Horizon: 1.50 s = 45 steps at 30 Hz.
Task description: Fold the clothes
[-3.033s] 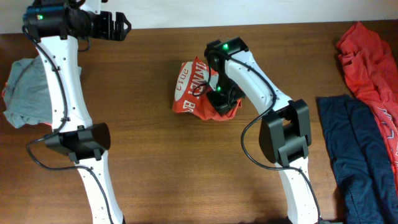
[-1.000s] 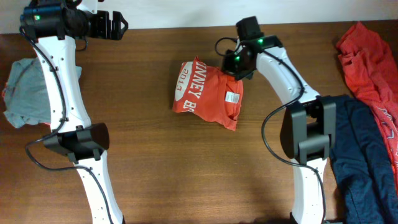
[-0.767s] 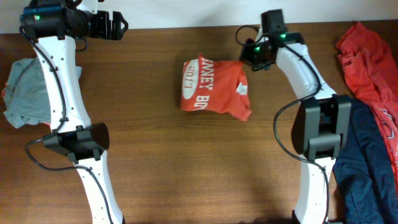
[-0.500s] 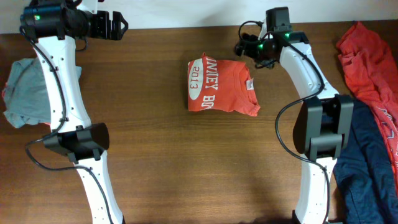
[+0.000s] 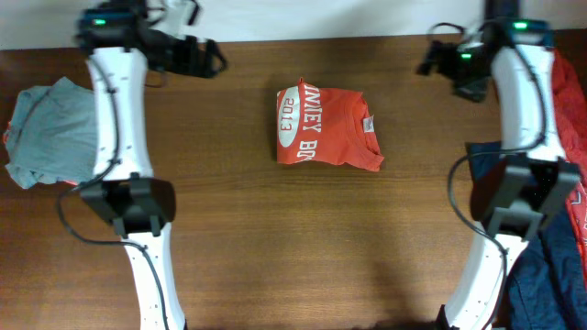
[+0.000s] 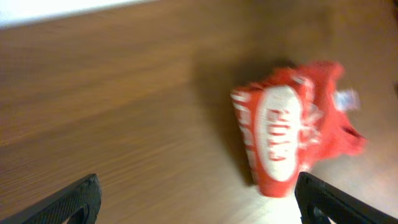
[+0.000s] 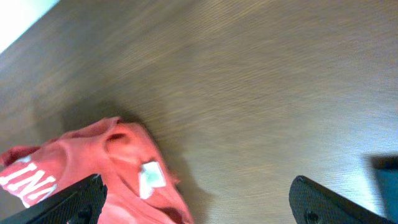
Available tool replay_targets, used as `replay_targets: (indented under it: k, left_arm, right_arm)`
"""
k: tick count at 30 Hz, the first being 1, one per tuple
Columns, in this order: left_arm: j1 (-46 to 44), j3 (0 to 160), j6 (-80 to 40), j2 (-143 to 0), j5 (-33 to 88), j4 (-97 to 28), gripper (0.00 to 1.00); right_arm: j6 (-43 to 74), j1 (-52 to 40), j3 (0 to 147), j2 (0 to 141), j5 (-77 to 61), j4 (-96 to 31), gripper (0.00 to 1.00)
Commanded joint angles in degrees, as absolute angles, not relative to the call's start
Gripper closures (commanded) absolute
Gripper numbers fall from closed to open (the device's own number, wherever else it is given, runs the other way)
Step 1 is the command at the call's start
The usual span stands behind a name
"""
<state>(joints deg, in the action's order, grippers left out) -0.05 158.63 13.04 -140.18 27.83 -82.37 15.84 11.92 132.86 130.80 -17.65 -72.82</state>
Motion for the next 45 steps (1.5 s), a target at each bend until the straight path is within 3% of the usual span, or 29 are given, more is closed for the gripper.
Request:
replay_targets:
  k: [1,4,11,20,29,41,45]
  left_arm:
    - [-5.48,150.19,16.64,-139.76,36.71,-77.67,0.01]
    - [-8.47,144.2,16.69,-139.76,37.65,-72.97,0.01]
    - [-12.4,133.43,20.93,-139.76,61.41,-58.39,0.01]
    - [-15.66,123.63,18.39,-139.85,64.31,-41.15,0.01]
    - [-17.85,118.74,11.73,-142.89,59.16,-27.57,0.01]
    - [-17.17,118.74,11.18,-149.16,37.98,-27.42,0.01]
    - [-15.7,118.76,11.2,-149.14,35.99,-27.46,0.01]
  right_arm:
    - [14.13,16.01,134.04,128.84,-20.16,-75.44,0.01]
    - [14.09,18.09,134.04,128.84,-20.38,-77.65,0.01]
    - [11.88,18.72,134.04,128.84,-18.37,-80.05,0.01]
    - [10.92,18.7,134.04,128.84,-18.44,-80.86,0.01]
    - [10.85,18.06,134.04,128.84,-18.39,-82.21,0.01]
    - [10.7,17.96,134.04,128.84,-18.39,-82.56,0.01]
    - [10.7,17.96,134.04,128.84,-18.13,-82.56,0.01]
